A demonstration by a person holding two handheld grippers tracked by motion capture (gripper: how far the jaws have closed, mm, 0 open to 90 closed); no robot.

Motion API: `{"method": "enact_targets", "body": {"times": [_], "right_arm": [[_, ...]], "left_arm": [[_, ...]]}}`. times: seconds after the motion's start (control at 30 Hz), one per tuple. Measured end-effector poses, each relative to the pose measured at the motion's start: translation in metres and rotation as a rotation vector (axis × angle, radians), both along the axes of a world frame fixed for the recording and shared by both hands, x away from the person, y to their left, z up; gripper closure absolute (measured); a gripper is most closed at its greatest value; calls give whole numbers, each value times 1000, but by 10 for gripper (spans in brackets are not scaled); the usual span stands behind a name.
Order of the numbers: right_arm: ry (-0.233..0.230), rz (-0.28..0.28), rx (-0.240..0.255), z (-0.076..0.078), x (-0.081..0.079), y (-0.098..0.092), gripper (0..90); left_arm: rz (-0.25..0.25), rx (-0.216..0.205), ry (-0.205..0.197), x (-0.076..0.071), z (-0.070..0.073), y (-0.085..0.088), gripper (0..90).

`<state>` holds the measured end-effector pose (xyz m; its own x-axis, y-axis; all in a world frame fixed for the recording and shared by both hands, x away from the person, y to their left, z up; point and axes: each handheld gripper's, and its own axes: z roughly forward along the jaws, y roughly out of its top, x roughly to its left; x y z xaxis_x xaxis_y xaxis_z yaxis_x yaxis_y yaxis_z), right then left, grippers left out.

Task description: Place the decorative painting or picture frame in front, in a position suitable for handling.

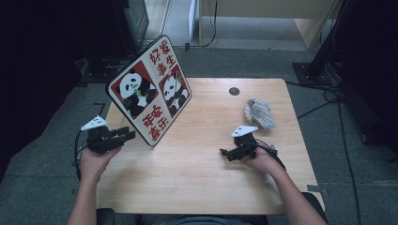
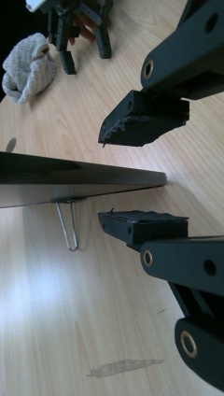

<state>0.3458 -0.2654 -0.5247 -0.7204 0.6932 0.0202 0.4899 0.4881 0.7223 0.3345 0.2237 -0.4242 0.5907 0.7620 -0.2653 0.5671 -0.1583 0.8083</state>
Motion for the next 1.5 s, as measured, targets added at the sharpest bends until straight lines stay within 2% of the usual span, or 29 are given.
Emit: {"method": "enact_targets", "body": {"times": [0.17, 0.33, 0.6, 0.8, 1.1, 1.13, 1.17, 1.33, 1.5], "right_arm": [[0, 1, 0, 0, 0, 0, 53], [0, 0, 1, 0, 0, 0, 53], [-1, 1, 1, 0, 0, 0, 53], [0, 1, 1, 0, 0, 0, 53], [-3, 1, 2, 0, 0, 0, 53], [-3, 1, 2, 0, 0, 0, 53], [-4, 1, 2, 0, 0, 0, 53], [-3, 1, 1, 0, 0, 0, 53], [-3, 1, 1, 0, 0, 0, 53]], "left_arm": [[-7, 29, -13, 9, 13, -2, 550], [-7, 25, -13, 18, 28, -4, 541], [-32, 60, -29, 32, 53, -11, 531], [-42, 74, -37, 40, 67, -13, 530], [-41, 61, -53, 59, 97, -14, 519], [-41, 61, -53, 59, 97, -14, 517], [-40, 69, -58, 62, 103, -16, 517], [-47, 84, -65, 70, 115, -19, 517], [-55, 92, -48, 82, 130, -21, 515]]}}
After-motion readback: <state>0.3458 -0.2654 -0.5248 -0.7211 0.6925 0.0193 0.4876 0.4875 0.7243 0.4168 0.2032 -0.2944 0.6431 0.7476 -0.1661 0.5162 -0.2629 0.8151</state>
